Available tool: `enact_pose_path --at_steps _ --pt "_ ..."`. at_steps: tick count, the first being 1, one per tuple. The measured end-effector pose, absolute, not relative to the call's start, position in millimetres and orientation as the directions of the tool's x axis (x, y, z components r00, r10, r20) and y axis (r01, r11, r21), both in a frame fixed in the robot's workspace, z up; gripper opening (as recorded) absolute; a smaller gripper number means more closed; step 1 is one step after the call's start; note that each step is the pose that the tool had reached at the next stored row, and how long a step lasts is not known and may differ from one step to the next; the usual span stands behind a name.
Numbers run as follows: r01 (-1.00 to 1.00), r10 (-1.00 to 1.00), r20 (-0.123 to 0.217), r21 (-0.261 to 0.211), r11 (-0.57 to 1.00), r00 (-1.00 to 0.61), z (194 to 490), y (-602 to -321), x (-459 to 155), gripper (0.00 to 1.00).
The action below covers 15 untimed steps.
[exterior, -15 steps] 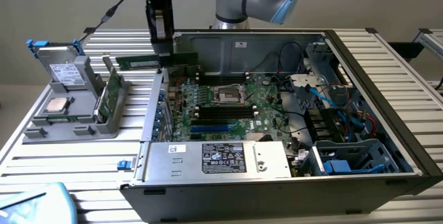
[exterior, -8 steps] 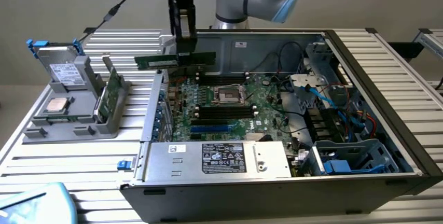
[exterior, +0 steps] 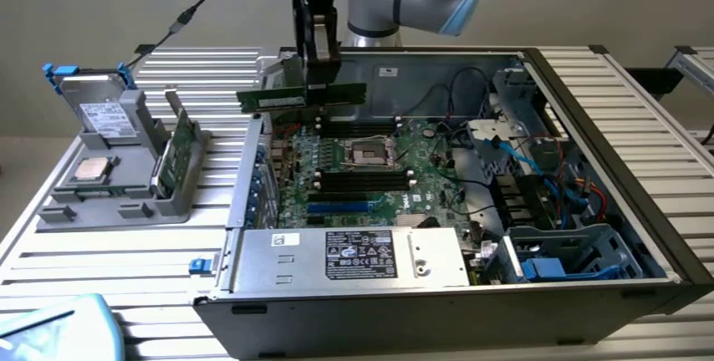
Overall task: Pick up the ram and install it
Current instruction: 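Pick up the ram and move it above insertion slot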
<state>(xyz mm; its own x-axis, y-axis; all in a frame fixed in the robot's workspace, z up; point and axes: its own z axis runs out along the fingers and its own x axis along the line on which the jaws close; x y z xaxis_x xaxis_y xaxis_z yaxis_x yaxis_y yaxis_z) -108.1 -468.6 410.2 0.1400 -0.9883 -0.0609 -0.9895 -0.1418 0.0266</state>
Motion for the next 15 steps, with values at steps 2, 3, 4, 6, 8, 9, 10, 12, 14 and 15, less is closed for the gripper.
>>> enact_pose_path --at_steps 2,3,4,6,8,9,10,12,14,15 --pt "-0.991 -0.989 -0.066 0.023 -0.133 0.131 410.3 -468.6 -107.4 0.15" --pt "-0.992 -0.990 -0.068 0.022 -0.128 0.126 410.2 -468.6 -107.1 0.15" --pt "-0.992 -0.990 -0.071 0.021 -0.124 0.122 410.3 -468.5 -106.6 0.15" --pt "-0.993 -0.990 -0.075 0.018 -0.118 0.116 410.2 -468.5 -105.0 0.15" --pt "-0.993 -0.990 -0.078 0.017 -0.116 0.114 410.2 -468.6 -101.9 0.15" --pt "-0.993 -0.990 -0.079 0.017 -0.115 0.113 410.2 -468.6 -99.6 0.15" --pt "-0.993 -0.990 -0.080 0.017 -0.115 0.113 410.2 -468.6 -97.1 0.15" --pt "-0.993 -0.990 -0.082 0.016 -0.115 0.113 410.3 -468.6 -91.5 0.15" --pt "-0.993 -0.990 -0.084 0.015 -0.115 0.113 410.3 -468.6 -85.7 0.15" --pt "-0.993 -0.990 -0.086 0.015 -0.115 0.113 410.3 -468.6 -82.7 0.15"
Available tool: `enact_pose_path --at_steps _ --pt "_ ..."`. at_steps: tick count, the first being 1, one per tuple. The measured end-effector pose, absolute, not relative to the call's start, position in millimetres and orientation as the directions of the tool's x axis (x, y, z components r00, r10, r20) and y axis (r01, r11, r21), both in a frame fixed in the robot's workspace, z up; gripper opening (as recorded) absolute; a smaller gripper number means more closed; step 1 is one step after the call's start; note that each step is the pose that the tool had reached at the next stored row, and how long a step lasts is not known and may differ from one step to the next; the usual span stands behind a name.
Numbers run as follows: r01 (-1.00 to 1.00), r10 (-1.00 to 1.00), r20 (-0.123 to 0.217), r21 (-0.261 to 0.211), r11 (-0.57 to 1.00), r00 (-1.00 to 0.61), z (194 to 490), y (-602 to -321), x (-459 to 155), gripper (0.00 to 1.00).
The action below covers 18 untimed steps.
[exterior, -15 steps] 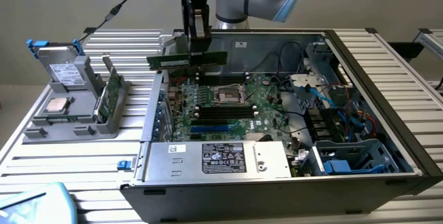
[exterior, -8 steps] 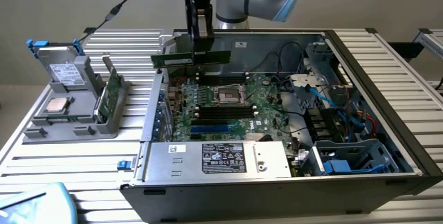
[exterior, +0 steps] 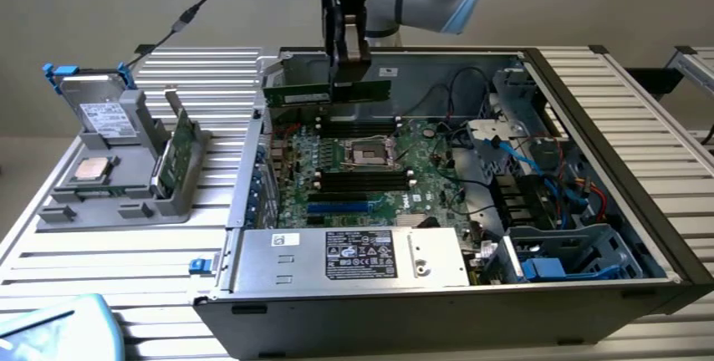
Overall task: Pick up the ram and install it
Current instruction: 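Pick up the ram and move it above insertion slot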
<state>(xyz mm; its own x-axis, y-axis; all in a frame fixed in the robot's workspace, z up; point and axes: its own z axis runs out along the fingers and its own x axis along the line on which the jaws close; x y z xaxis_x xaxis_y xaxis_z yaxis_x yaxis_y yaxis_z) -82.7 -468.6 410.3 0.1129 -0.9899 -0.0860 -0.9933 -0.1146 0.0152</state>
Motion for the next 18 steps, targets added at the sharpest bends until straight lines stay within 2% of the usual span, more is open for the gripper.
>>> enact_pose_path --at_steps 9,18 --pt "-0.993 -0.988 -0.107 0.012 -0.114 0.112 410.1 -468.4 -54.9 0.15" --pt "-0.994 -0.988 -0.108 0.015 -0.112 0.109 400.0 -463.9 -26.1 0.15"
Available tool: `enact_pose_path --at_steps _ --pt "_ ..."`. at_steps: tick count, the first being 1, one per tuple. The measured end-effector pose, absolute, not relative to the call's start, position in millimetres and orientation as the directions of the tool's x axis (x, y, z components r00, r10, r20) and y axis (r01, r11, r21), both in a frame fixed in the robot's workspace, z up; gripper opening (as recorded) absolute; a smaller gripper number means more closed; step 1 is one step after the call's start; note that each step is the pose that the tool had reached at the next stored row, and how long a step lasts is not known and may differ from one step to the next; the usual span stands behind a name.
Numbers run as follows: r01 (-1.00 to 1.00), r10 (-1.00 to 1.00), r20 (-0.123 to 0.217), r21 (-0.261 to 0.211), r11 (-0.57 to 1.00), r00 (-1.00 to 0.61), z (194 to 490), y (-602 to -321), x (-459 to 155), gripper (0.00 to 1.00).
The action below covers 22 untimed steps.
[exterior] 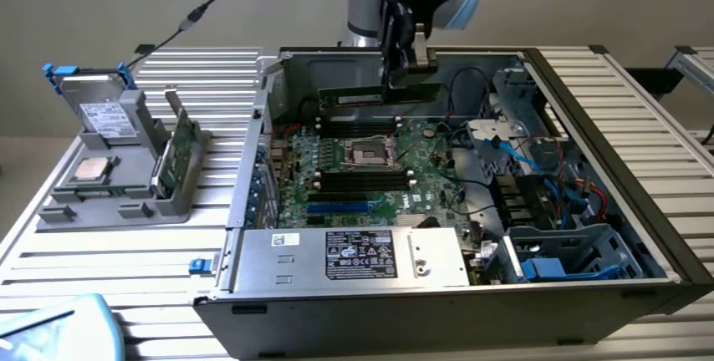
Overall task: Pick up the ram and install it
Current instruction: 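Pick up the ram and move it above insertion slot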
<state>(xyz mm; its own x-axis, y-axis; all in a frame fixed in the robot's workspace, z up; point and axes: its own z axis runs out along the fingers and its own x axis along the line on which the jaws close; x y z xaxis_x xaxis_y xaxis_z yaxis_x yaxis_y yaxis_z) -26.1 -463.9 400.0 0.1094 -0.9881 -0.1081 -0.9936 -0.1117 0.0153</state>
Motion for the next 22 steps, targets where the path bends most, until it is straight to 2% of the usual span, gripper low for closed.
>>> enact_pose_path --at_steps 7,15,22 --pt "-0.994 -0.989 -0.110 0.034 -0.107 0.102 390.0 -457.7 -17.2 0.15" --pt "-0.991 -0.989 -0.115 0.088 -0.098 0.088 384.5 -450.4 -16.0 0.15" --pt "-0.991 -0.991 -0.114 0.104 -0.084 0.072 376.7 -448.5 -13.0 0.15"
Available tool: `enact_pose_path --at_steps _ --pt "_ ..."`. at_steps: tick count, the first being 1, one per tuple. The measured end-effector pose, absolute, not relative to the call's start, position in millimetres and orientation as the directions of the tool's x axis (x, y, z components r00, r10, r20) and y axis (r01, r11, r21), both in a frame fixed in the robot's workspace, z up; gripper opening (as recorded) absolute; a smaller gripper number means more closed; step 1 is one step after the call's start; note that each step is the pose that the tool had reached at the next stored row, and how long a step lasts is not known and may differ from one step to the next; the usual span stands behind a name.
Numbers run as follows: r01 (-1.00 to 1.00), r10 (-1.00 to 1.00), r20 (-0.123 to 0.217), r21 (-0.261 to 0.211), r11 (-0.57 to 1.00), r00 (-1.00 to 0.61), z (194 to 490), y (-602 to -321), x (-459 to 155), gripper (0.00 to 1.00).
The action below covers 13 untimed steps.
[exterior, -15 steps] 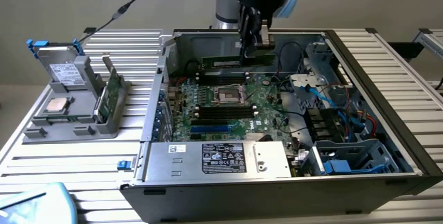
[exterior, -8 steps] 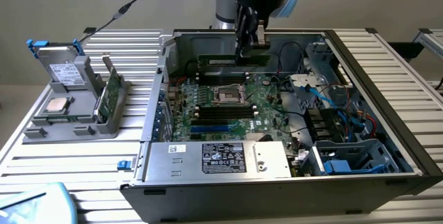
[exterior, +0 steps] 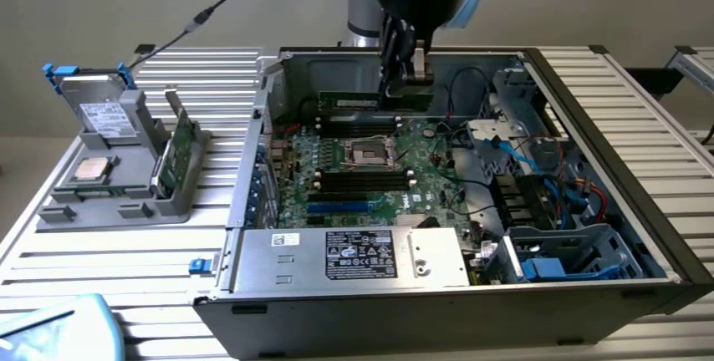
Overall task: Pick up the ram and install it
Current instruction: 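Pick up the ram and move it above insertion slot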
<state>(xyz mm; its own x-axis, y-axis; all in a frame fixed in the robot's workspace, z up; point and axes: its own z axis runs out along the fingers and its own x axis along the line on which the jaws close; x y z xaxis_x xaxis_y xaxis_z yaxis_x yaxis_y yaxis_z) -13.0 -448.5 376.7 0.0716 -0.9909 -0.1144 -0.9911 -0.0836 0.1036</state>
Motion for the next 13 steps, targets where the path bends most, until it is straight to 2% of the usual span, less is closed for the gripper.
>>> enact_pose_path --at_steps 4,13 --pt "-0.991 -0.992 -0.106 0.107 -0.078 0.066 373.1 -446.9 -11.5 0.15" --pt "-0.991 -0.996 -0.056 0.115 -0.072 0.066 366.2 -431.0 -10.2 0.15"
